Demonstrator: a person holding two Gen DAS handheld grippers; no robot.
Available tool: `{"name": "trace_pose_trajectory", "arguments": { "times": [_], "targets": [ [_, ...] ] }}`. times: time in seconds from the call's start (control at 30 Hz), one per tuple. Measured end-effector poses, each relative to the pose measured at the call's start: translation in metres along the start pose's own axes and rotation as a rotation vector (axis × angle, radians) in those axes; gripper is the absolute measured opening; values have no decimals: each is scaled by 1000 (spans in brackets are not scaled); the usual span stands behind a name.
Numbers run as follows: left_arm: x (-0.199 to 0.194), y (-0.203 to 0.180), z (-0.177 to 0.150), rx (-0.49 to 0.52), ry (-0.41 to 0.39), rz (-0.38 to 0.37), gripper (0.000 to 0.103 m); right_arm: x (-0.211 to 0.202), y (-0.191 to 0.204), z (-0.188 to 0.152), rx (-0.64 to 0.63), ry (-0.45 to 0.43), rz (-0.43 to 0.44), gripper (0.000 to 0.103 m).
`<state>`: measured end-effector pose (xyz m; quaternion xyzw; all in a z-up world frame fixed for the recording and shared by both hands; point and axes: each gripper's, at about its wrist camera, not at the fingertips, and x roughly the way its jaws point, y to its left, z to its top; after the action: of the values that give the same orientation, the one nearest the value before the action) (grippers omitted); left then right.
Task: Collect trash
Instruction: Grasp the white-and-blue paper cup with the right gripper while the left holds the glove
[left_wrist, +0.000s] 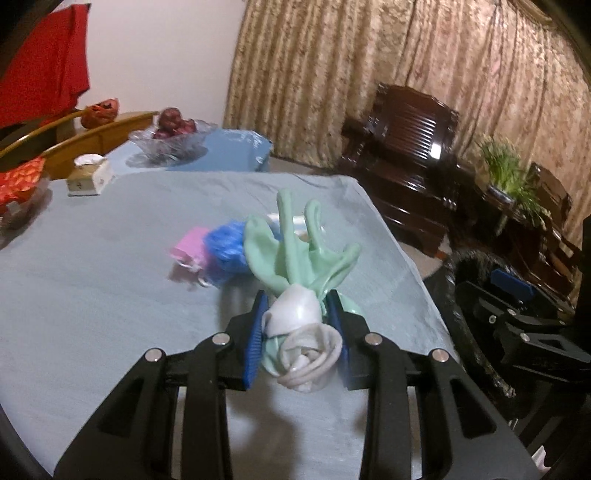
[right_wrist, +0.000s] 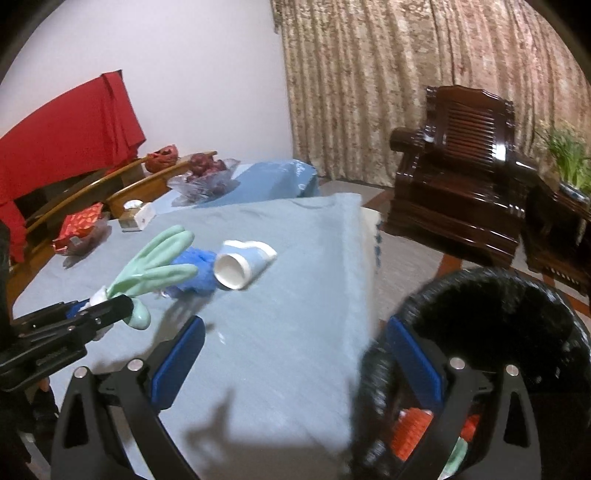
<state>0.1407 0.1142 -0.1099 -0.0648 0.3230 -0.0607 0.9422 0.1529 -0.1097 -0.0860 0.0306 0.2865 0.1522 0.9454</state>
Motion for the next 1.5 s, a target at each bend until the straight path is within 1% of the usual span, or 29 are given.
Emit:
{"name": "trace_pose_trajectory", "arguments": {
  "times": [0.17,0.33,0.53,0.73,0.87,0.93,1.03,1.13,1.2,1.4,1.43,1.5],
  "targets": [
    [-7,24,10,-28,-32,46,31,20,26,13,-29,-2,34,97],
    [-7,40,20,-59,-49,78,31,44,39,22,-23,7,49,97],
    [10,50,31,-71,-61,113,31,87,47,34,-9,38,16,97],
    [33,63,41,-95,-45,127,31,135,52,38,-1,94,-17,96],
    [44,70,45,-103,-34,135,31,155,53,39,14,120,-22,96],
    [47,72,47,-104,-31,136,31,166,53,39,14,138,-40,96],
    [49,73,49,-98,-33,141,31,179,50,39,41,165,-52,96],
    [51,76,50,-107,-32,141,31,188,49,38,62,191,-40,96],
    [52,76,51,-109,-30,142,31,192,50,37,66,204,-31,96],
    [52,76,51,-110,-29,143,31,201,50,33,72,228,-39,96],
    [52,75,50,-111,-29,144,31,202,49,33,75,233,-35,95],
    [52,76,50,-112,-27,146,31,204,50,34,72,240,-21,89]
  ]
}}
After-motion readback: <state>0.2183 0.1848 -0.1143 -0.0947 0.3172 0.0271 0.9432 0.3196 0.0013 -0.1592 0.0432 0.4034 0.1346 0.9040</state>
